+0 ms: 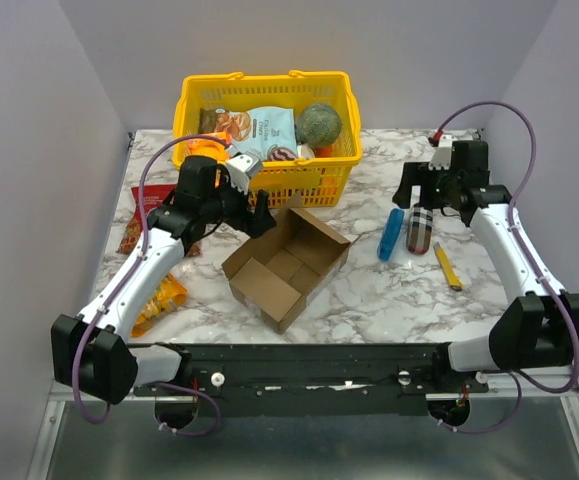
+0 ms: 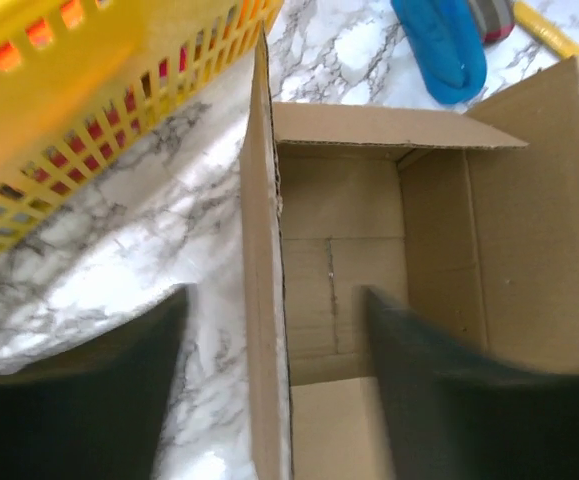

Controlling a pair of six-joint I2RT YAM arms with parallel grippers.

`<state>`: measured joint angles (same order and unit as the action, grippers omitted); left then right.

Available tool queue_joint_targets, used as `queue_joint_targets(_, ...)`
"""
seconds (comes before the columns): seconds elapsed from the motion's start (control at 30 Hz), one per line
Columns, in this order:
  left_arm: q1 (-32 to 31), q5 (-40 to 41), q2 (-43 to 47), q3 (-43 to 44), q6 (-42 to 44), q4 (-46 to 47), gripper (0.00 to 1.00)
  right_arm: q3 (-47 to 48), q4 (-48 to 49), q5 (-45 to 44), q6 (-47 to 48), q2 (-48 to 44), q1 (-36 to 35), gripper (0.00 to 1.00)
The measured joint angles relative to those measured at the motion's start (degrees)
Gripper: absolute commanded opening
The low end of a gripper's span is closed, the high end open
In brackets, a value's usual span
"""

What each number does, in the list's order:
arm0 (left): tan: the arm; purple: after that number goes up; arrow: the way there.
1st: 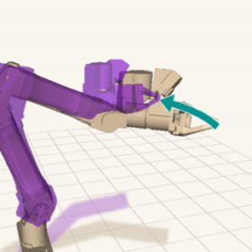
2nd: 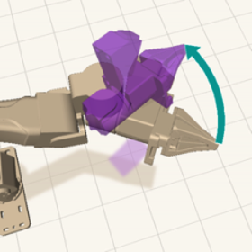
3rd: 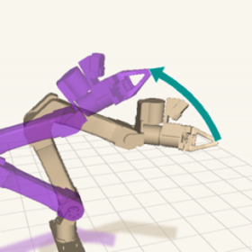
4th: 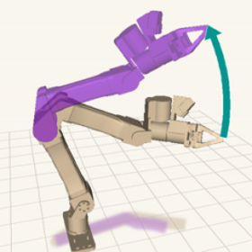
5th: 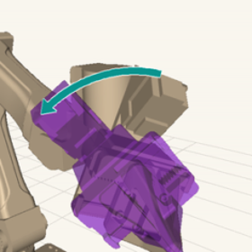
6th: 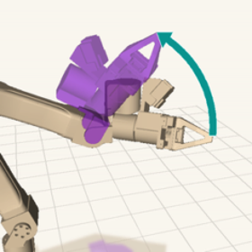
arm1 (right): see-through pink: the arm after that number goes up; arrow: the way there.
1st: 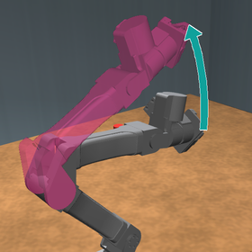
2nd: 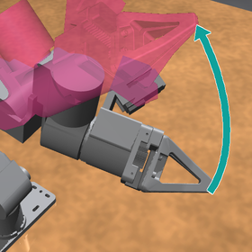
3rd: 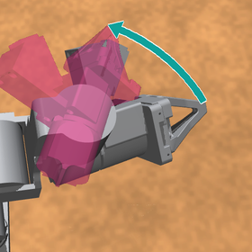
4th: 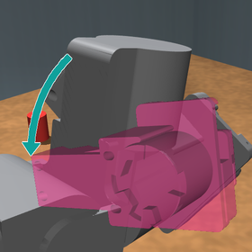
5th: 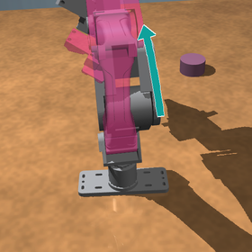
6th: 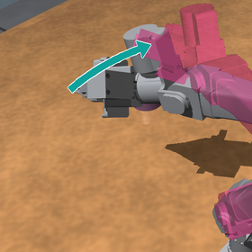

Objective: Unpack the express box

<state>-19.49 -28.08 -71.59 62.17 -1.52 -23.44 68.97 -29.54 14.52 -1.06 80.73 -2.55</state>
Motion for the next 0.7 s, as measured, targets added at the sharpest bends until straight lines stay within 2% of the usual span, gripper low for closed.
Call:
queue_joint_targets(0.3, 0.0, 0.0, -5.9, 9.5, 7.9, -3.0, 0.99, 2.2, -8.2, -11.3, -1.5, -3.3, 0.0, 1.00)
queue_joint_targets(0.57, 0.0, 6.3, -12.9, 23.7, 16.2, -8.9, 0.99, -0.9, -8.0, -10.1, -2.4, -12.9, 0.0, 1.00)
queue_joint_targets(0.7, 0.8, 12.6, -14.4, 27.8, 17.7, -8.4, 0.99, -0.1, -7.3, -11.0, -2.6, -13.0, 0.0, 1.00)
